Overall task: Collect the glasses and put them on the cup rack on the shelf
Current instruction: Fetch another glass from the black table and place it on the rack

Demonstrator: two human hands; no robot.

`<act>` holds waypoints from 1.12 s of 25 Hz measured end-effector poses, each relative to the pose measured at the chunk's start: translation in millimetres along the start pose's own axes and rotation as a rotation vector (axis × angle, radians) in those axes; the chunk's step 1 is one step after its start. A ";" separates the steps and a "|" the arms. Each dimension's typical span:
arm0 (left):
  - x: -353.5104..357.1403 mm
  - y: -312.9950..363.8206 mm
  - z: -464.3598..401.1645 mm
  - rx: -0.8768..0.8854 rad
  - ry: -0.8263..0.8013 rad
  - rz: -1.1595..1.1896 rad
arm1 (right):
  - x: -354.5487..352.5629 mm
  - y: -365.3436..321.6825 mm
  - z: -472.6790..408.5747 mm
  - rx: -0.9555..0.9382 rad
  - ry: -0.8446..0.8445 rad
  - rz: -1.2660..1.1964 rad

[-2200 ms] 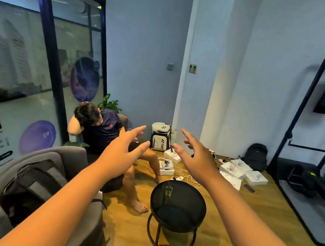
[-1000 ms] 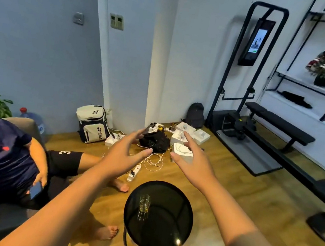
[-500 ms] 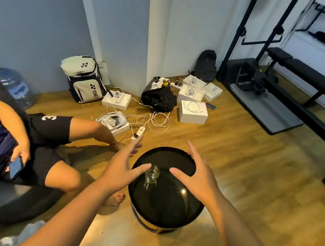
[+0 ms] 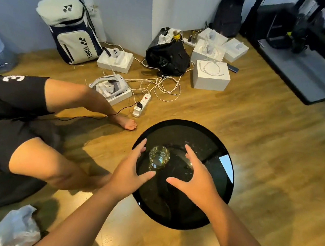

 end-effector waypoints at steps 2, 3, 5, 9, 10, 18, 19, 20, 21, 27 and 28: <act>17.7 -35.3 -14.7 -0.044 0.009 0.004 | 26.6 24.6 -26.6 0.025 -0.032 -0.003; 25.7 -50.7 -21.6 -0.060 0.014 0.007 | 38.6 35.9 -39.2 0.040 -0.040 -0.010; 41.3 -76.0 -34.2 -0.082 0.027 0.022 | 57.8 55.3 -61.8 0.076 -0.053 -0.031; 70.4 -111.1 -53.3 -0.106 0.065 0.066 | 85.2 79.4 -98.6 0.120 -0.077 -0.078; 76.4 -117.3 -57.2 -0.109 0.076 0.080 | 90.6 82.1 -106.2 0.126 -0.083 -0.088; 101.8 -143.9 -77.6 -0.214 0.183 0.164 | 127.2 93.1 -145.0 0.153 -0.128 -0.087; 102.0 -143.9 -78.9 -0.222 0.200 0.157 | 128.8 92.1 -147.0 0.138 -0.106 -0.075; 102.4 -143.5 -80.4 -0.223 0.211 0.148 | 129.9 90.9 -148.4 0.122 -0.082 -0.071; 102.5 -143.5 -81.7 -0.225 0.221 0.135 | 129.7 89.9 -149.0 0.114 -0.061 -0.078; 93.4 -122.9 -77.2 -0.172 0.252 0.056 | 119.4 89.1 -139.2 0.090 -0.025 -0.207; 88.8 -113.4 -76.2 -0.150 0.255 0.045 | 114.3 87.3 -134.4 0.091 -0.020 -0.235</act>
Point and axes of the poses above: each hand's wrist, its own z-axis away from the middle knuckle, its own x-axis out of the palm, y = z × x, the point moved 9 cm from there along -z, towards the middle knuckle, and after that the axes turned 9 degrees about x, right-handed, at the moved point
